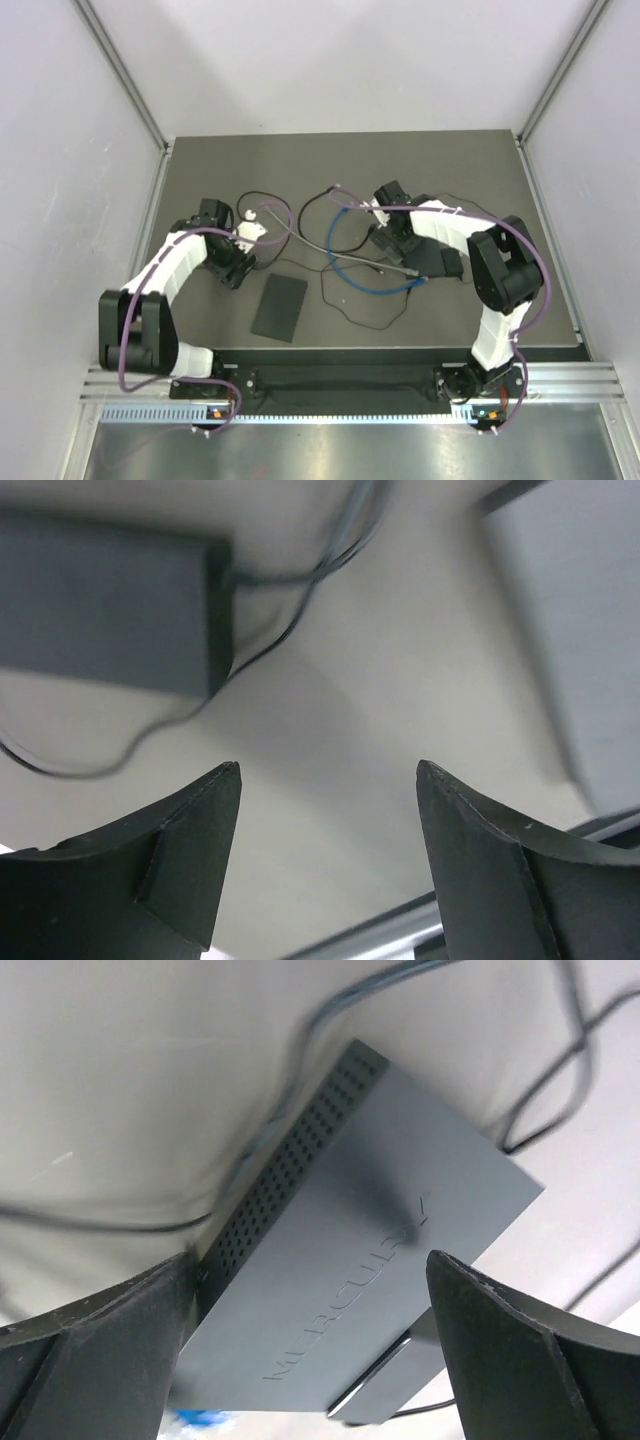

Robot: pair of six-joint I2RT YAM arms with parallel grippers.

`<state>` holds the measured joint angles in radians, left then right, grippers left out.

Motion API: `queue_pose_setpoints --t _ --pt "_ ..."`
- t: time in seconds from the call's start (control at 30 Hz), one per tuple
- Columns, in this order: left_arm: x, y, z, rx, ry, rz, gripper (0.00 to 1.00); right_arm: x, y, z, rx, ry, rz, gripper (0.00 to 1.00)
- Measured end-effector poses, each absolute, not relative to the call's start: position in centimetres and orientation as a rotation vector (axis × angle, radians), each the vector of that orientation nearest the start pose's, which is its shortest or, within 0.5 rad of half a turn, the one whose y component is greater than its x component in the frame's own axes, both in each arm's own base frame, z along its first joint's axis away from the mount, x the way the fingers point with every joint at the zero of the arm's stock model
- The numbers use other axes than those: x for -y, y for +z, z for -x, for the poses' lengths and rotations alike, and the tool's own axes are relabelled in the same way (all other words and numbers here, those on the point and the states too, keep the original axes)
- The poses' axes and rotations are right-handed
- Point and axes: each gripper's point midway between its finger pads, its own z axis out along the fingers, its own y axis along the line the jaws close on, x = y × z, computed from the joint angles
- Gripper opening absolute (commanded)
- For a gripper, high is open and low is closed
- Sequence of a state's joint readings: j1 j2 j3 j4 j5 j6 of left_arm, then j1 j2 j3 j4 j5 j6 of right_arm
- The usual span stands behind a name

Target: Insert the plug into the switch port

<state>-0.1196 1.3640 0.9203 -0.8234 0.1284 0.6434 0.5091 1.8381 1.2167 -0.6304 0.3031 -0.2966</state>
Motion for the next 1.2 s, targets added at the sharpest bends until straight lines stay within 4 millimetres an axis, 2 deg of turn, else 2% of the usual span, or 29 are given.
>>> queue_pose_setpoints --t 0.17,0.23,0.33,0.43,0.57,0.67,0.73,0.83,0.93,0.97,1.0,1.1,1.13,1.2 --pt "0.2 4.0 -25.0 -2.777 -0.049 -0.990 0.74 -9.7 3.9 -37.7 -2.571 -0.451 0.953 0.96" --pt "0.2 3.2 -25.0 -2.816 -0.067 -0.973 0.73 -8.0 4.1 -39.4 -2.571 -0.487 0.907 0.96" --pt "0.5 2.2 -26.2 -2.862 -0.090 -0.917 0.71 -5.4 4.3 -41.9 -2.568 -0.555 0.834 0.95" --pt "0.7 1.7 -28.6 -2.895 -0.080 -0.799 0.71 -3.2 4.6 -44.4 -2.556 -0.615 0.792 0.94" --pt "1.7 1.9 -33.9 -2.843 -0.095 -0.618 0.71 -1.0 5.1 -48.0 -2.520 -0.683 0.734 0.95" --pt "2.5 2.2 -37.5 -2.799 -0.117 -0.502 0.72 -0.5 5.5 -50.1 -2.504 -0.670 0.710 0.96" --pt "3.0 2.5 -39.9 -2.771 -0.135 -0.433 0.74 -0.9 5.6 -50.3 -2.513 -0.619 0.721 0.98" --pt "4.1 3.3 -42.8 -2.699 -0.226 -0.382 0.76 -3.1 6.2 -49.2 -2.526 -0.485 0.792 0.98" --pt "5.4 5.4 -42.6 -2.626 -0.391 -0.433 0.78 -7.3 7.9 -46.3 -2.504 -0.311 0.899 0.95" --pt "5.6 6.2 -42.2 -2.593 -0.423 -0.469 0.80 -9.4 9.0 -44.8 -2.475 -0.234 0.940 0.95" --pt "5.9 7.4 -41.0 -2.552 -0.464 -0.533 0.80 -11.2 10.0 -43.4 -2.449 -0.163 0.976 0.91" --pt "6.8 12.1 -35.7 -2.378 -0.512 -0.771 0.80 -16.4 12.8 -38.3 -2.372 0.093 1.088 0.75" --pt "7.6 13.9 -33.6 -2.287 -0.515 -0.885 0.80 -17.8 13.4 -36.6 -2.355 0.188 1.118 0.70" --pt "9.5 16.0 -29.8 -2.116 -0.516 -1.104 0.80 -19.0 13.7 -33.7 -2.355 0.349 1.154 0.68"
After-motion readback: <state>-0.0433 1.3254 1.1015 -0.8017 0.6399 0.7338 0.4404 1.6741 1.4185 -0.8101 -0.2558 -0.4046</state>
